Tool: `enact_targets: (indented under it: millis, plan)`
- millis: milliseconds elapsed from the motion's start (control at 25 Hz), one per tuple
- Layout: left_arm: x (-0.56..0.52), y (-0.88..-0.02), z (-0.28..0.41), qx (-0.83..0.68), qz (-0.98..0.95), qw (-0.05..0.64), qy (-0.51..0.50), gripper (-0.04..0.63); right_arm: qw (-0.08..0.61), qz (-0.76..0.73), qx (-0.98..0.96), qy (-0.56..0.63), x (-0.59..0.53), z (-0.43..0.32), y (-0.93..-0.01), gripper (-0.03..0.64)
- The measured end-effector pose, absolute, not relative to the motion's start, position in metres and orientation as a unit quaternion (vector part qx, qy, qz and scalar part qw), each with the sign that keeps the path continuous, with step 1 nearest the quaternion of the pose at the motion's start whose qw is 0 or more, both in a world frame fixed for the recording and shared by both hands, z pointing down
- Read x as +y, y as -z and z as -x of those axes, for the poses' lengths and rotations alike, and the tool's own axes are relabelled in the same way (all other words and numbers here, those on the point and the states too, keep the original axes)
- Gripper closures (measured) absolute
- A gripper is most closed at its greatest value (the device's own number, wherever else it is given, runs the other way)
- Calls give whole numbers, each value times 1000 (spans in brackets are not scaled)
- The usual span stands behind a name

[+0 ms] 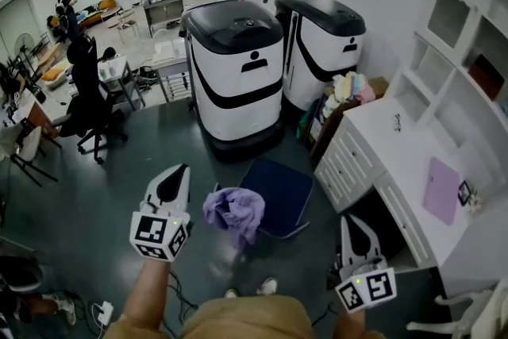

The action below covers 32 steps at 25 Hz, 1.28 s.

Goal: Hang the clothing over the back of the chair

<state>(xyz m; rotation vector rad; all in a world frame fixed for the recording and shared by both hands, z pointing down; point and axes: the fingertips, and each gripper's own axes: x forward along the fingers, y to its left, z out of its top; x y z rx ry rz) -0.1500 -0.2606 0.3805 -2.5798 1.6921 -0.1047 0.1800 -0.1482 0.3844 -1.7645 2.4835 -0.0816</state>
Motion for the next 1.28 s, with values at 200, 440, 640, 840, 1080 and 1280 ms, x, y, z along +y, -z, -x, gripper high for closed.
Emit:
enact_targets:
  millis: [200, 440, 640, 840, 1080, 1280]
  plan:
    - [-235, -370, 176, 555, 831, 31, 18, 592, 40, 580, 813, 17, -149, -171, -380, 614]
    - [-206, -368, 209, 582, 813, 17, 10, 591, 28, 587, 808, 29, -150, -169, -391, 614]
    - [-190, -380, 226, 589, 808, -14, -2, 592, 18, 579, 815, 32, -153, -152, -392, 614]
    - [-172, -379, 243, 597, 801, -31, -26, 592, 8, 568, 822, 32, -158, -136, -392, 614]
    - [-168, -380, 243, 594, 804, -25, -20, 592, -2, 561, 828, 17, -159, -127, -383, 614]
    - [-167, -372, 241, 587, 809, -17, -22, 591, -2, 566, 824, 17, -157, -129, -380, 614]
